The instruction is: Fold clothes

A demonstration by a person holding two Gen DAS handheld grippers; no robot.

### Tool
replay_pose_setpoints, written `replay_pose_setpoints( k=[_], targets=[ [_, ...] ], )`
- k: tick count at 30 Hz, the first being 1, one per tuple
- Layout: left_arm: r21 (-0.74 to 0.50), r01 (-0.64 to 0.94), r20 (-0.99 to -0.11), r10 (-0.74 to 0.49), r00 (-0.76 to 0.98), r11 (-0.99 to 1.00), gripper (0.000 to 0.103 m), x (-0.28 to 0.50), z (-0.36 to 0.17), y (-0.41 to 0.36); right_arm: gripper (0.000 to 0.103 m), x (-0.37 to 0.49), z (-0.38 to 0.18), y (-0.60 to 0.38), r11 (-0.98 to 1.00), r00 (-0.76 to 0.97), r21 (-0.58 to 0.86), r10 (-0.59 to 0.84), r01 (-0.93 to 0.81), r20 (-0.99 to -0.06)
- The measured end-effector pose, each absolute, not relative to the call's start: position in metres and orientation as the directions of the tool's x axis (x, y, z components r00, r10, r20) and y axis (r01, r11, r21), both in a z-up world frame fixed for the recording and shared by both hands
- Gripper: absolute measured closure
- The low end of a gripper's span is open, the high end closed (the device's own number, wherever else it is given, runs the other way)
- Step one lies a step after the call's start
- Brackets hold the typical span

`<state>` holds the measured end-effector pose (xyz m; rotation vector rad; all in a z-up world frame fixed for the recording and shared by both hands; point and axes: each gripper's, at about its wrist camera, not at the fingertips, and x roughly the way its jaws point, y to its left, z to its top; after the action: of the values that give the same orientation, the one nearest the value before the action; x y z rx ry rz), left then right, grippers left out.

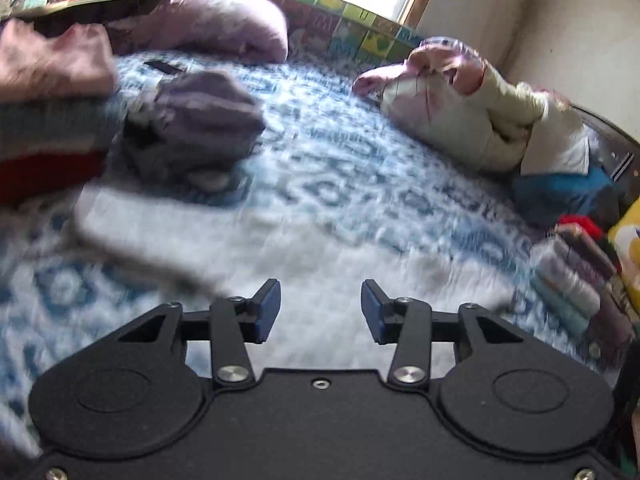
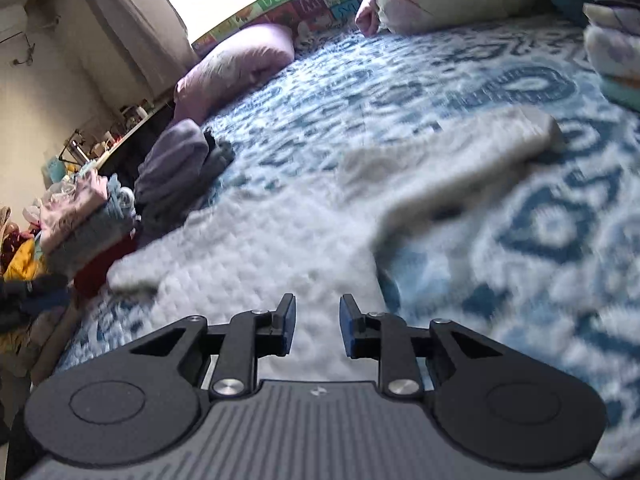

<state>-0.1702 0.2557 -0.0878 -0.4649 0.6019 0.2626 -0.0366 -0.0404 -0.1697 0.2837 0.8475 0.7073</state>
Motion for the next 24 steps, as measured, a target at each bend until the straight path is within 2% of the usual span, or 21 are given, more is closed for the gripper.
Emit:
replay_pose_setpoints(
  k=[1, 3, 5, 6, 9, 10, 12, 13, 18, 20, 21, 22, 24],
  targets=[
    [-0.349, -0.366, -0.599, 0.095, 0.795, 0.863, 0.060, -0.156, -0.091, 0.258, 0.077, -0.027, -0.173, -0.045, 0.746, 0.465, 0.511, 0.666, -0.427, -0.584],
    [-0.365, -0.362, -0.603, 0.078, 0.794, 0.857, 0.060, -0.129, -0.097, 0.263, 0.069, -0.004, -0.186, -0.060, 0.758, 0.490, 0.558, 0.647, -0.337, -0.584],
    [-0.392, -0.359, -0.608, 0.055, 0.792, 0.847, 0.060, -0.106, -0.108, 0.268, 0.057, 0.020, -0.199, -0.076, 0.761, 0.514, 0.601, 0.627, -0.243, -0.586],
    [-0.412, -0.358, -0.610, 0.038, 0.792, 0.838, 0.060, -0.099, -0.119, 0.271, 0.055, 0.031, -0.206, -0.084, 0.759, 0.525, 0.621, 0.616, -0.196, -0.588],
    [-0.480, -0.342, -0.584, -0.002, 0.812, 0.808, 0.060, -0.094, -0.156, 0.277, 0.053, 0.066, -0.225, -0.108, 0.739, 0.555, 0.672, 0.581, -0.051, -0.596],
    [-0.489, -0.345, -0.593, -0.015, 0.805, 0.801, 0.060, -0.095, -0.167, 0.278, 0.057, 0.077, -0.232, -0.116, 0.727, 0.564, 0.686, 0.568, -0.003, -0.600],
    [-0.502, -0.356, -0.621, -0.042, 0.783, 0.789, 0.060, -0.096, -0.188, 0.278, 0.057, 0.097, -0.246, -0.138, 0.625, 0.596, 0.774, 0.585, 0.101, -0.550],
    [-0.492, -0.361, -0.640, -0.048, 0.767, 0.792, 0.060, -0.095, -0.193, 0.277, 0.056, 0.104, -0.249, -0.145, 0.598, 0.618, 0.790, 0.572, 0.136, -0.539],
    [-0.490, -0.331, -0.622, -0.058, 0.781, 0.807, 0.060, -0.094, -0.190, 0.275, 0.054, 0.134, -0.261, -0.162, 0.511, 0.700, 0.828, 0.505, 0.230, -0.506],
    [-0.479, -0.336, -0.631, -0.053, 0.774, 0.811, 0.060, -0.095, -0.193, 0.274, 0.065, 0.141, -0.262, -0.159, 0.514, 0.704, 0.825, 0.495, 0.235, -0.509],
    [-0.476, -0.342, -0.638, -0.050, 0.768, 0.810, 0.060, -0.095, -0.195, 0.274, 0.076, 0.143, -0.261, -0.157, 0.527, 0.700, 0.818, 0.495, 0.229, -0.515],
    [-0.475, -0.349, -0.642, -0.047, 0.765, 0.808, 0.060, -0.096, -0.196, 0.275, 0.095, 0.145, -0.260, -0.155, 0.540, 0.696, 0.812, 0.495, 0.224, -0.521],
    [-0.475, -0.358, -0.645, -0.042, 0.763, 0.804, 0.060, -0.096, -0.197, 0.275, 0.095, 0.125, -0.242, -0.156, 0.573, 0.729, 0.794, 0.453, 0.203, -0.513]
  ],
)
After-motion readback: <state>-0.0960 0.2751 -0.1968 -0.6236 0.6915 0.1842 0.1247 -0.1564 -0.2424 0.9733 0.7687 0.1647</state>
